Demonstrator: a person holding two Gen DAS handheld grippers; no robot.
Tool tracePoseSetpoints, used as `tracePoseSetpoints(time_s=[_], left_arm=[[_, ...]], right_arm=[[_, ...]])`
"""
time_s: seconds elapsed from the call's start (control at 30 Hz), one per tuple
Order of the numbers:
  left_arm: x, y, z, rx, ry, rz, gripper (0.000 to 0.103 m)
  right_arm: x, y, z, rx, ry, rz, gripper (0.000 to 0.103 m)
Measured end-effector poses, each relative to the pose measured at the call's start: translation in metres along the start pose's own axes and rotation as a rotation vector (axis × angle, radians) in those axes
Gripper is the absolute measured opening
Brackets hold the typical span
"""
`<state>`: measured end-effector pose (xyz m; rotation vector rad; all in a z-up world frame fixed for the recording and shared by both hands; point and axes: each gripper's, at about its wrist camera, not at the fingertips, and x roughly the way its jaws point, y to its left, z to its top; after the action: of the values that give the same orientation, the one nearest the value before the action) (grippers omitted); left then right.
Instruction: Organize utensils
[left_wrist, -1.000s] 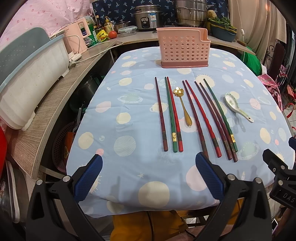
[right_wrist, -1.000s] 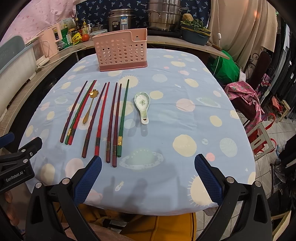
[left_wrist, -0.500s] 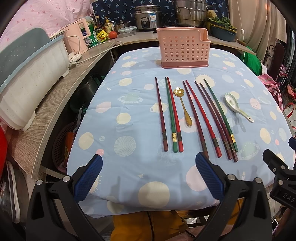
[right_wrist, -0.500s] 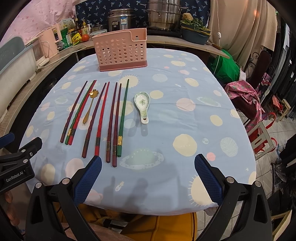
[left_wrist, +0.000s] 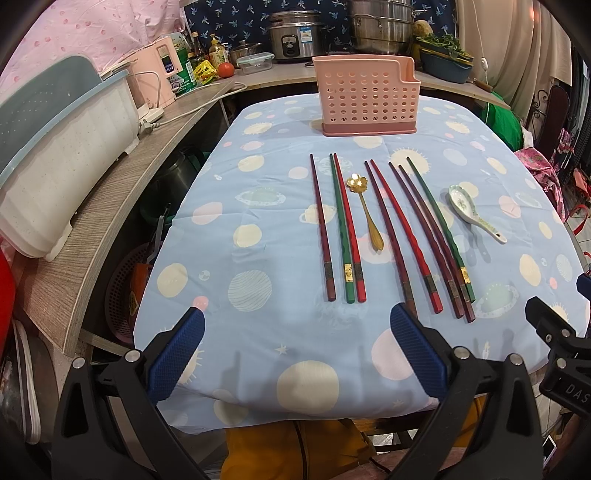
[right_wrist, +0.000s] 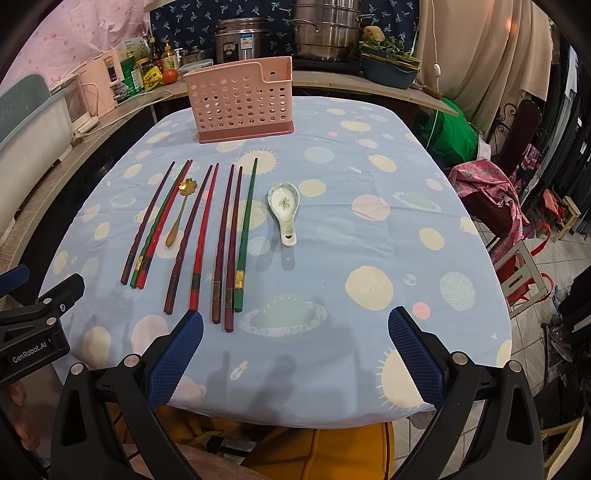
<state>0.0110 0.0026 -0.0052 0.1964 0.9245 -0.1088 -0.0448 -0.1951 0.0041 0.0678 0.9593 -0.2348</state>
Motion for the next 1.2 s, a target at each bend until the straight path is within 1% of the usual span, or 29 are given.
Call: tracePoseSetpoints(time_s=[0.43,0.73,1.0,1.2], left_arm=[[0.000,0.000,0.000,0.000,0.000,-0.001,0.096],[0.009,0.006,0.004,-0.024,0.026,-0.020,0.096],[0.022,0.008,0.014,-0.039,0.034,-0.022,0.096],[0.038,0.012,0.026,-0.058,0.043,-0.025,0.096]], right_arm=[[0.000,-0.001,0.000,0.001,0.000,0.001,0.096],[0.005,0.002,0.005,0.014,0.008,-0.002,0.096],[0.019,-0.011,0.023,0.043,-0.004,-0.006,0.096],[0.034,-0.017,0.046,0.059,-0.018,0.000,0.094]])
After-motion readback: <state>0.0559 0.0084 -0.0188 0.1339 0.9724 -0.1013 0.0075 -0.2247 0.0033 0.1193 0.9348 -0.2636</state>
